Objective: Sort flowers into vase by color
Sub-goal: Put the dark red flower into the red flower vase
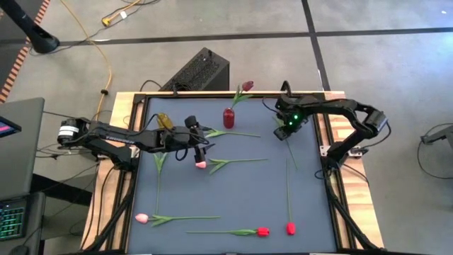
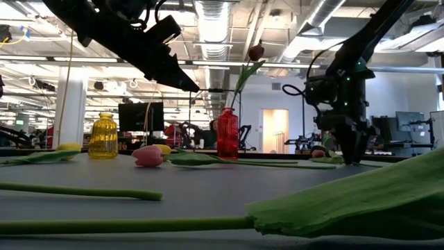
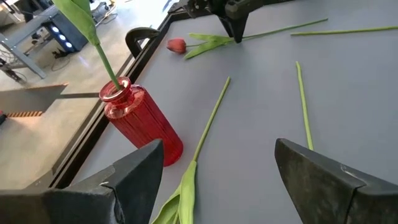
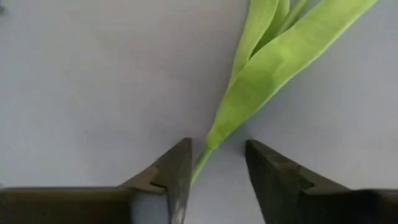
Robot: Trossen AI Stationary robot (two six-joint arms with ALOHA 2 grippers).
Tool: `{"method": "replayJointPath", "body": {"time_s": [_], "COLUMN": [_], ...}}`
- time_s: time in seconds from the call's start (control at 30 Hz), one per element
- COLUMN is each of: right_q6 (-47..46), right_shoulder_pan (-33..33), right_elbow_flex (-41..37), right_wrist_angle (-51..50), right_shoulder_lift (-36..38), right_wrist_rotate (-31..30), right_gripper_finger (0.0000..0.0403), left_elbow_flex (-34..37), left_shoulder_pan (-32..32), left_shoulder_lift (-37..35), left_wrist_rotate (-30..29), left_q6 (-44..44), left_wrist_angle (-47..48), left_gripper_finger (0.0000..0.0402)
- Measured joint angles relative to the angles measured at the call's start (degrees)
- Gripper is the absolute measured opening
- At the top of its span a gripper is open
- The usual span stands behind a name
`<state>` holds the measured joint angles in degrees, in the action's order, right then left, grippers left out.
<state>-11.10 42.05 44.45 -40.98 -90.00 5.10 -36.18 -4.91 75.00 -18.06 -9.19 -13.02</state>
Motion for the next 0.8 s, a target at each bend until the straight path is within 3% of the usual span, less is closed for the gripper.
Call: {"method": "replayJointPath", "body": {"time_s": [0.17,0.4,0.8], "right_q6": [-2.40,-2.55,2.33], "right_shoulder_pan": [-3.15,-3.99,2.37], "right_elbow_flex": [-0.07,1.91,6.19], "right_wrist_angle": [0.84,-1.01,2.19], "right_shoulder_lift": [-0.08,-0.37,6.87], "right_wrist_rotate": [-3.18,-2.63,-2.10], "right_gripper_finger": [0.0107,0.0019,0.0018], "left_elbow_flex": [0.00,0.00,-0.02], "left_shoulder_pan": [0.00,0.00,-0.01], "left_shoulder_lift": [0.00,0.00,0.00], "left_wrist_rotate": [-0.11,-0.11,-0.21], "left_q6": [0.00,-0.02,1.58], "left_wrist_angle": [0.02,0.39,3.44], "left_gripper_finger": [0.0295,0.0295,0.0295]}}
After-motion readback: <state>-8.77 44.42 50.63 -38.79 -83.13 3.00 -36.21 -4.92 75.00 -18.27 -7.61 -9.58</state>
